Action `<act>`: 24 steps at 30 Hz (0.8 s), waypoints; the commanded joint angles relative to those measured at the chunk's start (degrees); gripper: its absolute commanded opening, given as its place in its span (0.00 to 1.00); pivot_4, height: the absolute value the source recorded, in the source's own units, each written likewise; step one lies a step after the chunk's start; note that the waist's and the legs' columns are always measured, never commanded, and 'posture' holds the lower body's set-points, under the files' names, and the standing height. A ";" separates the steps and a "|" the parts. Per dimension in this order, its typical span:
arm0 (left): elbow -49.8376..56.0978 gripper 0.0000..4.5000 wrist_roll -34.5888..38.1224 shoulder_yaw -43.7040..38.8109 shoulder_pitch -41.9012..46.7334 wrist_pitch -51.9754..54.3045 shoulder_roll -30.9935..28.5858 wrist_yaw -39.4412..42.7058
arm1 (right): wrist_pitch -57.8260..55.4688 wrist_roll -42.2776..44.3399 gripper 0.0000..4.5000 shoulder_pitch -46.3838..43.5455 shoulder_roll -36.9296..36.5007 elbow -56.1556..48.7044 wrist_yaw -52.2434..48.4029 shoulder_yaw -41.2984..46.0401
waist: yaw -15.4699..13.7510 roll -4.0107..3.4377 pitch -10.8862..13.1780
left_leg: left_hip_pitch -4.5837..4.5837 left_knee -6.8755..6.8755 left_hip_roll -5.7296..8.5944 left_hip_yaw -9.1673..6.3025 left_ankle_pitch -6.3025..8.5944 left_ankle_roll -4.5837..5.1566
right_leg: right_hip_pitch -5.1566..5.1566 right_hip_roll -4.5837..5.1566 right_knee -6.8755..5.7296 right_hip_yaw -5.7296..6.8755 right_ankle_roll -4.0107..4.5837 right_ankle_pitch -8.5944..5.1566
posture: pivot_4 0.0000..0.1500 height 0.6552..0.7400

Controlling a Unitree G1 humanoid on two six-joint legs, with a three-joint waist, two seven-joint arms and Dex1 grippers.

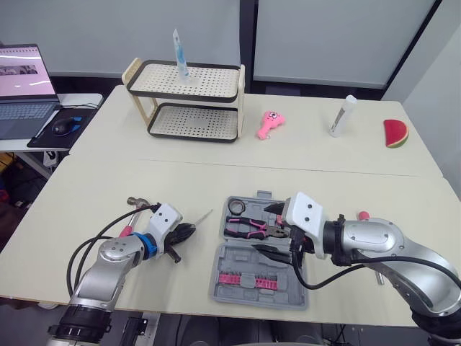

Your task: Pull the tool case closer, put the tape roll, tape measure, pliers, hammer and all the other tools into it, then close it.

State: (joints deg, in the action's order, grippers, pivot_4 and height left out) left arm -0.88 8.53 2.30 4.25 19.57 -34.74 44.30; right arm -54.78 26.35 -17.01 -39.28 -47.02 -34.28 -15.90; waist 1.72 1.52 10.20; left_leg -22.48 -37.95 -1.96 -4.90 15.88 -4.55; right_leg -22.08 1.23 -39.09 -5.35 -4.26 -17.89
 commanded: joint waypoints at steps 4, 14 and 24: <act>0.93 0.05 1.52 -3.48 -2.14 -1.13 -2.23 1.17 | 1.58 0.14 1.00 0.77 -0.28 -2.91 0.57 1.84 | 0.09 0.00 0.00 | 0.01 0.00 0.00 0.00 0.00 0.00 | 0.00 0.00 0.00 -0.01 0.00 0.00 | 1.00 0.94; 16.03 0.05 11.28 -6.76 -4.50 -6.85 -14.91 20.86 | 12.33 1.59 1.00 10.86 -8.05 -4.52 -7.88 9.41 | -0.30 -0.01 0.02 | -0.11 -0.04 -0.01 0.03 0.00 -0.01 | 0.00 0.04 0.04 0.08 0.01 -0.01 | 1.00 0.94; 21.90 0.05 2.91 11.79 7.73 -5.02 -13.03 24.95 | 11.87 3.84 1.00 24.03 -17.26 -5.23 -13.28 20.44 | 0.07 -0.14 0.13 | 0.61 0.02 -0.03 0.08 0.01 0.00 | 0.66 -0.05 0.09 -0.02 0.01 -0.04 | 1.00 0.94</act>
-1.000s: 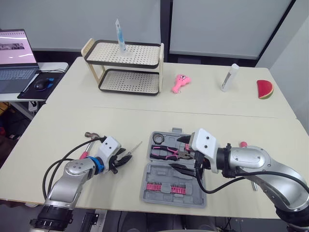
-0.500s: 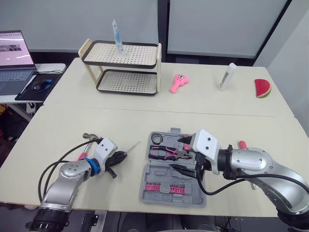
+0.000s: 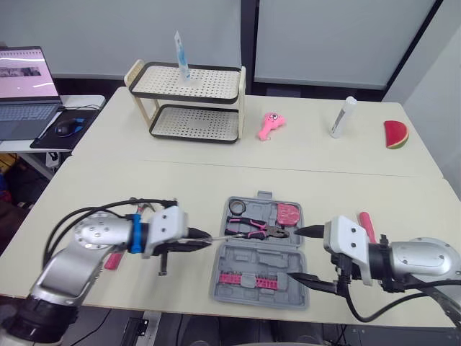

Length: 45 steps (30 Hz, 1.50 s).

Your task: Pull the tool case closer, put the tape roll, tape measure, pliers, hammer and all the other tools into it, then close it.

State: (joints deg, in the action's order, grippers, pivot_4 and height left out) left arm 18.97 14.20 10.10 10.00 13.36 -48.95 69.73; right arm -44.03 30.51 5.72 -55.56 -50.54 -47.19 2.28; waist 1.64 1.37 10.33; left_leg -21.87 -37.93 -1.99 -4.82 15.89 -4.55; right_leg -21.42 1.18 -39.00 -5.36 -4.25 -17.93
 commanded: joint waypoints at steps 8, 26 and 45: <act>1.13 0.05 -11.68 15.21 7.83 8.51 7.46 -5.09 | 1.50 -2.13 1.00 3.98 -1.85 -1.80 0.26 2.79 | 0.26 0.02 0.01 | 0.03 -0.01 0.00 0.00 0.01 0.02 | -0.01 -0.07 -0.01 -0.10 -0.01 0.00 | 1.00 0.94; -7.92 0.05 -18.64 23.10 16.20 10.56 15.69 -5.69 | 0.76 -4.18 1.00 4.22 -2.38 -1.74 1.28 1.13 | 0.06 0.04 0.02 | 0.01 -0.03 0.02 -0.01 0.01 0.02 | 0.00 -0.05 0.02 -0.10 -0.02 0.00 | 1.00 0.94; -8.92 0.05 -20.24 24.70 16.88 11.10 17.09 -4.11 | 0.32 -4.23 1.00 3.44 -1.97 -1.85 1.47 0.34 | 0.08 0.04 0.02 | 0.01 -0.04 0.02 -0.01 0.01 0.01 | 0.01 -0.05 0.02 -0.10 -0.02 0.00 | 1.00 0.94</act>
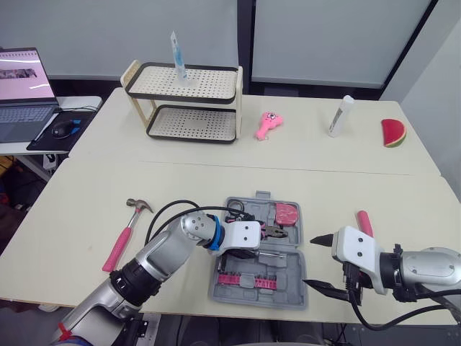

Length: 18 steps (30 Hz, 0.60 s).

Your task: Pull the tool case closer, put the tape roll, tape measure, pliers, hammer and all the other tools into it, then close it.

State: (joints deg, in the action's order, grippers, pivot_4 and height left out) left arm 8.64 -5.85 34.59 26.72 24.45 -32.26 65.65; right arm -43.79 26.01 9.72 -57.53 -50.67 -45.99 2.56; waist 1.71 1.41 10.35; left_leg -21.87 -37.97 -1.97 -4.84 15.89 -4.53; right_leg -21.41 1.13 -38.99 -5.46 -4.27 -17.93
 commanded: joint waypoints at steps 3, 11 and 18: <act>1.33 0.05 -0.40 0.08 -0.02 0.11 0.36 -0.37 | -0.03 0.36 1.00 -0.65 0.10 -1.83 0.41 -0.06 | 0.00 0.00 0.00 | 0.00 0.00 0.00 0.00 0.00 0.00 | 0.00 0.00 0.00 0.01 0.00 0.00 | 1.00 0.94; 2.84 0.21 1.38 -1.97 0.74 4.18 0.72 -0.57 | -0.51 0.98 1.00 -0.49 0.52 -2.41 0.88 0.14 | -0.01 0.00 0.00 | 0.00 0.00 0.00 0.00 0.00 0.00 | 0.00 0.00 0.00 0.01 0.00 0.00 | 1.00 0.94; 8.31 0.65 4.24 -5.31 1.40 9.34 -1.43 0.40 | -0.76 1.65 1.00 -0.22 0.82 -3.01 1.43 0.43 | -0.01 0.00 0.00 | 0.00 0.00 0.00 -0.02 0.00 0.00 | 0.00 0.00 -0.01 0.01 0.00 0.00 | 1.00 0.94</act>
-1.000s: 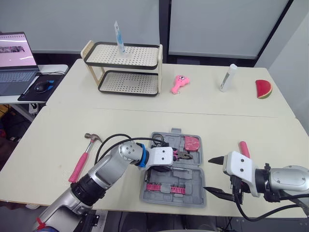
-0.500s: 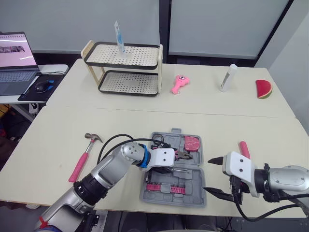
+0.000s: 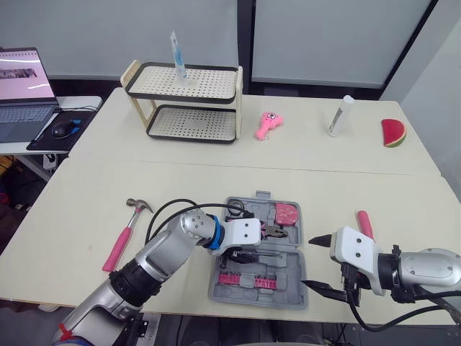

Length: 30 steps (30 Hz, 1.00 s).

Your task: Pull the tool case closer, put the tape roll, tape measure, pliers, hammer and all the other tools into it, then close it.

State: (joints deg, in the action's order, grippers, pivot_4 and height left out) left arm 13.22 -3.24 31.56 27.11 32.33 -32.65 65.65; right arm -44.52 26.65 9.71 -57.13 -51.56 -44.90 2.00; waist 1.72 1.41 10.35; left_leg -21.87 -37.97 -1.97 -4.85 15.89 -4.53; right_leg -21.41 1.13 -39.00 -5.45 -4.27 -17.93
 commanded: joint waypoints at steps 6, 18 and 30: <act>5.09 0.71 4.81 -5.25 1.50 0.82 -3.70 1.67 | 0.34 1.01 1.00 -0.49 1.17 -1.66 0.79 0.91 | 0.00 0.00 0.00 | 0.00 0.01 0.00 0.01 0.00 0.00 | -0.01 0.00 0.01 0.00 0.00 -0.01 | 1.00 0.94; 1.09 0.02 6.01 -3.83 -2.22 -8.76 -6.98 4.65 | 0.86 0.87 1.00 -0.01 2.62 -1.65 1.75 0.49 | -0.21 0.02 0.06 | -0.03 0.01 0.00 0.02 0.00 0.00 | -0.01 0.02 0.03 0.00 -0.01 -0.01 | 1.00 0.94; -6.48 0.01 0.84 0.15 -1.45 -12.08 -0.72 0.76 | 0.05 1.22 1.00 -0.58 3.12 -2.21 2.60 -0.04 | -0.13 0.02 0.05 | -0.02 0.01 0.00 0.02 0.00 0.00 | -0.01 0.01 0.02 0.00 0.00 -0.01 | 1.00 0.94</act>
State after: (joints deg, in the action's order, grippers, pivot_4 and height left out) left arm 6.63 -1.62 31.32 24.98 21.48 -33.68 66.84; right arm -44.47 27.21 9.63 -54.12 -51.66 -42.46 1.60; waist 1.59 1.43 10.41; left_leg -21.88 -37.97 -1.97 -4.84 15.89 -4.53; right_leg -21.42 1.14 -38.98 -5.45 -4.28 -17.94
